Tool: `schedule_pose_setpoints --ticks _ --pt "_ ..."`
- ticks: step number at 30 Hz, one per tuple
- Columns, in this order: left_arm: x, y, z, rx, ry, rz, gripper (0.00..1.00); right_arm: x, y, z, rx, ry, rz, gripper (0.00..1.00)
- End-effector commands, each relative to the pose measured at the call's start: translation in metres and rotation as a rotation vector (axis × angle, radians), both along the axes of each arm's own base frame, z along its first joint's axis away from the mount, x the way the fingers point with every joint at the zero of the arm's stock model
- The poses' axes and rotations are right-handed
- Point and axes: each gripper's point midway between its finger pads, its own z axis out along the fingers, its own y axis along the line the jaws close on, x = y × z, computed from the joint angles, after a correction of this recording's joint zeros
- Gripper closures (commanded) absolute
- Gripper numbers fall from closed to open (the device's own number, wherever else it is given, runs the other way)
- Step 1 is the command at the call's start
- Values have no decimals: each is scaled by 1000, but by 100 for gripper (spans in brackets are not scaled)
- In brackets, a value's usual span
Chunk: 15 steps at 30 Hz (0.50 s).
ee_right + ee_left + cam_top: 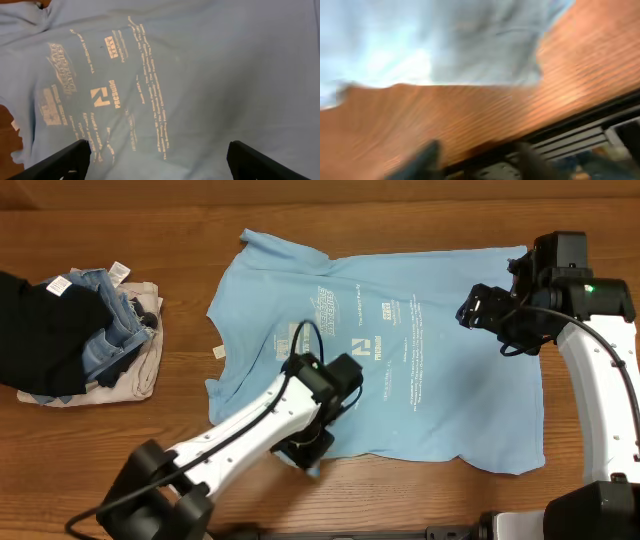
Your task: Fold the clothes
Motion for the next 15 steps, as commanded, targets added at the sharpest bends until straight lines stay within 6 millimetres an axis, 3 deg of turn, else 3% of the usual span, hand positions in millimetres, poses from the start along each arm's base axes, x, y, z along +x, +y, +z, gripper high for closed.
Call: schedule_pose_setpoints --ticks 1,4,9,12,15 --pt "48 26 28 115 -226 32 34 1 -2 -2 -4 3 -12 9" --pt "60 21 23 19 -199 54 44 1 -2 -2 -4 3 -12 9" --pt "26 -26 15 -230 -7 100 44 0 -2 -2 -4 5 -12 8" --pt "15 -36 -1 -196 -34 140 43 1 -2 -2 -4 3 -12 8" --pt "-4 -28 -36 -89 -92 198 42 1 -2 -2 -4 3 -12 8"
